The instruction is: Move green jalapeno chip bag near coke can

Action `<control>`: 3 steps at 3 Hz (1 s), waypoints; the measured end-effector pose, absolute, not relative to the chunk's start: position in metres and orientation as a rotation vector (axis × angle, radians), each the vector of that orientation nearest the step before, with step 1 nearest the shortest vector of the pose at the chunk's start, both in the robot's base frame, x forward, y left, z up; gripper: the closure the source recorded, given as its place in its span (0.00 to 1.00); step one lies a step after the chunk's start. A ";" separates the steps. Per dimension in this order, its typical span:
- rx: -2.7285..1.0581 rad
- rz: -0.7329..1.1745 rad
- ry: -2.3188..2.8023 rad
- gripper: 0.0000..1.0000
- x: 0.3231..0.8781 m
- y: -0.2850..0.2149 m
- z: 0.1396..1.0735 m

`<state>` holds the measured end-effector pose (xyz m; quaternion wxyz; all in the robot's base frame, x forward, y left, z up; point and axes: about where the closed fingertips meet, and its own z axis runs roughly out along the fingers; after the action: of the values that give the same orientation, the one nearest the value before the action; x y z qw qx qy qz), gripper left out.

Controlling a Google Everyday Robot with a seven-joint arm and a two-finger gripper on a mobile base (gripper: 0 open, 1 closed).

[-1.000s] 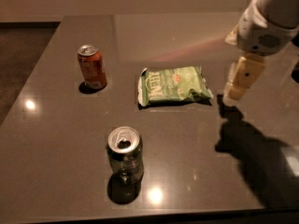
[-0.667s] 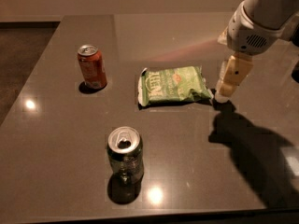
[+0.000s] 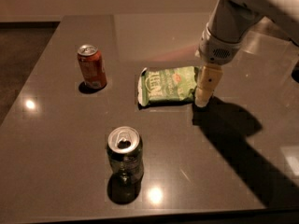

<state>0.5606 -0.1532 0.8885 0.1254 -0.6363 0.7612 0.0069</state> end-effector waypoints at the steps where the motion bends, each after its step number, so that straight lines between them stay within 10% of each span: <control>1: -1.889 0.014 2.230 0.00 0.571 -0.149 0.874; 3: -1.965 0.016 2.240 0.48 0.587 -0.136 0.860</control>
Offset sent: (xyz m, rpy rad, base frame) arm 0.0314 0.0128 -0.0331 -0.0769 0.0886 0.0305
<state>0.5868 -0.1361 0.8604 0.0809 -0.6573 0.7493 0.0055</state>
